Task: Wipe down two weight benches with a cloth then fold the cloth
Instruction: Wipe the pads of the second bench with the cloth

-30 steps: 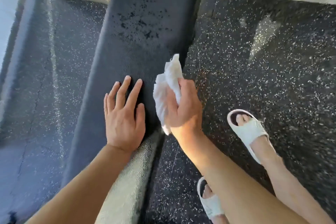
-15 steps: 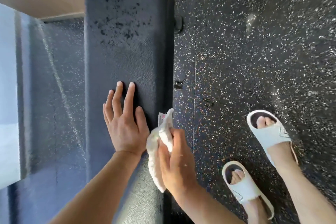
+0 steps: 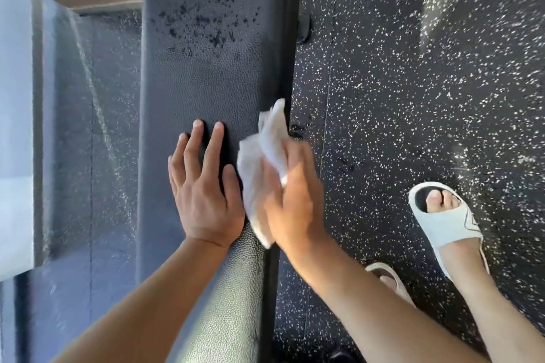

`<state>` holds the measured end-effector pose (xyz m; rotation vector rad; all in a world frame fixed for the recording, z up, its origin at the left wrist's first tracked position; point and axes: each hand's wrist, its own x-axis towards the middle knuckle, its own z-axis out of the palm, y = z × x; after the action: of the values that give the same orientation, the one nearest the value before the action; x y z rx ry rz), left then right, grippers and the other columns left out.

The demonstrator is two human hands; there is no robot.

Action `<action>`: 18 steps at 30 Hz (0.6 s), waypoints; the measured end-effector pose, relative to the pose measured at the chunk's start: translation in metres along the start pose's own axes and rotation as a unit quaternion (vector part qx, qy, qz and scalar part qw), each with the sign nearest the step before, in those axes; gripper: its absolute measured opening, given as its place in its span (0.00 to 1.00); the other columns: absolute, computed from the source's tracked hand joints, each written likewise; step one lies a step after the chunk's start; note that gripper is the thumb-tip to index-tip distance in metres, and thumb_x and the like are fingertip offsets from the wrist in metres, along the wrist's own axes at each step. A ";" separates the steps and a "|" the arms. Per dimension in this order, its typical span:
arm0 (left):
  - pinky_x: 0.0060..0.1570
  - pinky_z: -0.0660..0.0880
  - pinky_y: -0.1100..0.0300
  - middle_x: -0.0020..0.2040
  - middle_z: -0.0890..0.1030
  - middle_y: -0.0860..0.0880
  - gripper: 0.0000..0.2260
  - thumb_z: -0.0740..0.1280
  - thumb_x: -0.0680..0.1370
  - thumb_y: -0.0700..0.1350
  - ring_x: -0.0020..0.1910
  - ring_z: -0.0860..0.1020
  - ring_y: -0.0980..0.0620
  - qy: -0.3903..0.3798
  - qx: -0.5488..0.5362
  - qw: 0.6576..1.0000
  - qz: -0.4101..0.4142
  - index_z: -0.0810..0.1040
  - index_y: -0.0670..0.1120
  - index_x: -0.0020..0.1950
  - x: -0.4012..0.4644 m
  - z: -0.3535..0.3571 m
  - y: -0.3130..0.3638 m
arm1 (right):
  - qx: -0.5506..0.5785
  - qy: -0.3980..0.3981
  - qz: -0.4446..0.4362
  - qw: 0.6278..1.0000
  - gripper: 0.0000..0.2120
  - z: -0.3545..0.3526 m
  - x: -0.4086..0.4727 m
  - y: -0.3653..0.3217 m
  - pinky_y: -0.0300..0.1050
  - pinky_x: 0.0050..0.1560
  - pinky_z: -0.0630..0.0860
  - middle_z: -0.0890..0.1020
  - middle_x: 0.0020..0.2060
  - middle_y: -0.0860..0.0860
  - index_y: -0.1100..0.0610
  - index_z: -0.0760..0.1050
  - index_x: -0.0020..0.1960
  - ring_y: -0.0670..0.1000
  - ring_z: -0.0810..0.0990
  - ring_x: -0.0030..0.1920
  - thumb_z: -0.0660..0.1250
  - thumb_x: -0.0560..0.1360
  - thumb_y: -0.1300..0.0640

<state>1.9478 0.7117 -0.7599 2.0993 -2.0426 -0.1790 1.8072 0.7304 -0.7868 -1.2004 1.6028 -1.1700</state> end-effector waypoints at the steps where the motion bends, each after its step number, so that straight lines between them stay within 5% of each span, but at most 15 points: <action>1: 0.79 0.59 0.38 0.84 0.64 0.46 0.25 0.56 0.84 0.49 0.81 0.61 0.39 -0.001 0.002 1.000 -0.001 0.68 0.50 0.82 0.000 0.000 0.000 | -0.009 -0.027 -0.007 1.000 0.14 -0.004 -0.022 0.001 0.55 0.41 0.77 0.74 0.51 0.52 0.58 0.71 0.65 0.54 0.77 0.45 0.60 0.81 0.61; 6: 0.78 0.60 0.36 0.84 0.62 0.48 0.26 0.55 0.83 0.50 0.82 0.60 0.40 -0.011 0.017 1.000 -0.013 0.66 0.52 0.83 0.000 -0.001 0.000 | -0.072 -0.128 -0.014 0.989 0.12 -0.023 -0.053 0.003 0.52 0.37 0.77 0.74 0.48 0.49 0.51 0.71 0.62 0.51 0.76 0.41 0.63 0.79 0.58; 11: 0.79 0.57 0.35 0.85 0.61 0.51 0.26 0.55 0.83 0.52 0.83 0.59 0.40 -0.033 0.022 0.999 -0.032 0.65 0.54 0.83 -0.001 -0.003 0.003 | -0.164 -0.089 -0.118 0.975 0.10 -0.015 0.041 -0.025 0.48 0.28 0.73 0.76 0.45 0.52 0.57 0.78 0.52 0.55 0.76 0.40 0.62 0.77 0.54; 18: 0.82 0.52 0.37 0.84 0.62 0.49 0.25 0.57 0.82 0.52 0.84 0.57 0.40 -0.051 0.020 0.998 -0.032 0.68 0.48 0.79 -0.001 -0.005 0.002 | -0.314 -0.178 -0.297 0.884 0.07 0.014 0.122 -0.057 0.45 0.30 0.63 0.77 0.45 0.50 0.53 0.75 0.46 0.53 0.76 0.41 0.73 0.73 0.56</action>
<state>1.9474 0.7130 -0.7550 2.2249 -2.0508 -0.2632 1.8052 0.6026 -0.7435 -2.3041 1.3927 -0.6898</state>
